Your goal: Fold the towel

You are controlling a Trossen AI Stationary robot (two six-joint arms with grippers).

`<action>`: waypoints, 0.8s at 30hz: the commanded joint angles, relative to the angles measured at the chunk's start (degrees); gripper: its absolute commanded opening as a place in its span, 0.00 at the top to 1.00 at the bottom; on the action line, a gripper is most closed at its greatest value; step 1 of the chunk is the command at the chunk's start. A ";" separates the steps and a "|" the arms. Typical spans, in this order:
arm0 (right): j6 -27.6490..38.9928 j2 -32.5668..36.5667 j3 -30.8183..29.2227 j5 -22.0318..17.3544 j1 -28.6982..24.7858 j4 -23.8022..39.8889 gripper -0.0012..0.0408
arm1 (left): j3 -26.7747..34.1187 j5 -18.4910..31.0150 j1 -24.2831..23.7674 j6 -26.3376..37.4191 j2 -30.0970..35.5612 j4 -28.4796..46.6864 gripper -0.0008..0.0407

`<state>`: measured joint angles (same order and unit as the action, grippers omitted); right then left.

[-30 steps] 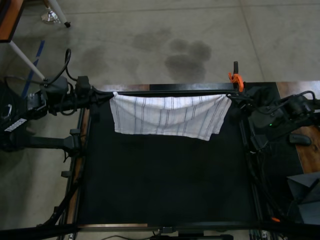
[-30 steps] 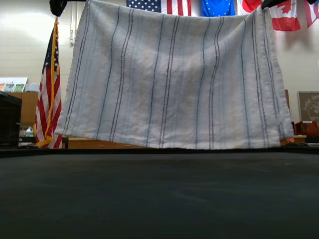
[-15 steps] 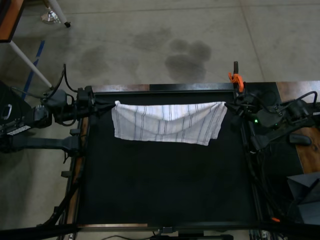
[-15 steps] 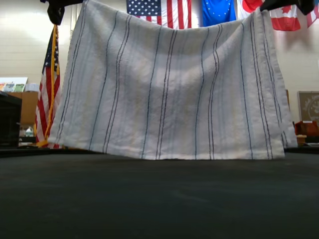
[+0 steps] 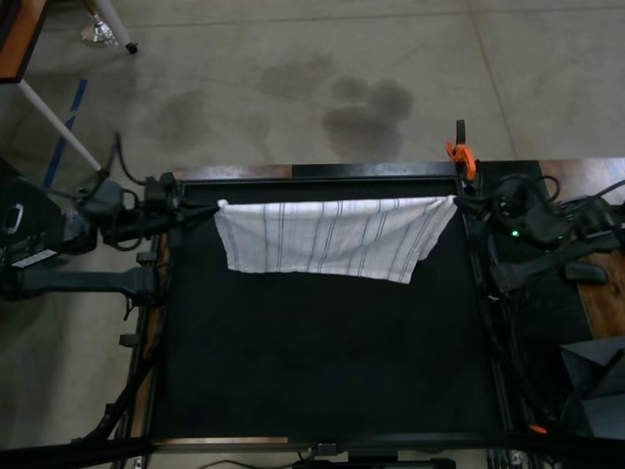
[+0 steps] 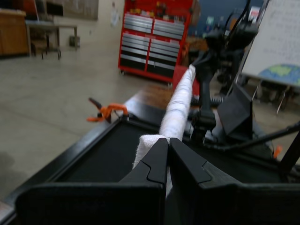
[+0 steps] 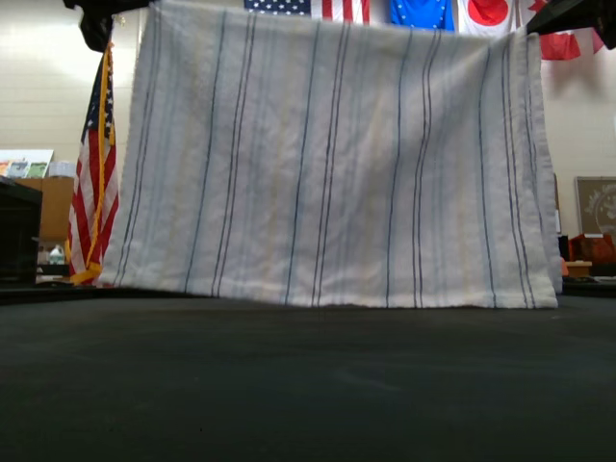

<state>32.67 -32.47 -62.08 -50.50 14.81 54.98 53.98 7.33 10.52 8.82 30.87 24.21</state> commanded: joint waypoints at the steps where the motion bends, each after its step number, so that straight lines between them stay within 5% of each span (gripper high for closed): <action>1: -0.22 0.66 0.09 -0.04 0.02 0.07 0.97 | -0.68 0.28 0.02 0.11 -1.09 0.26 0.98; 14: 0.09 -0.04 3.63 0.85 0.02 -2.38 0.97 | -4.66 0.24 0.02 1.49 -2.75 -0.28 0.98; 24: 1.42 -0.15 4.13 7.13 0.04 -3.39 0.97 | -5.07 0.02 -1.40 3.50 -3.13 0.59 0.98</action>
<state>33.52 -32.51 -58.39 -44.03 14.81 51.51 49.01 7.49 9.50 12.10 27.73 24.80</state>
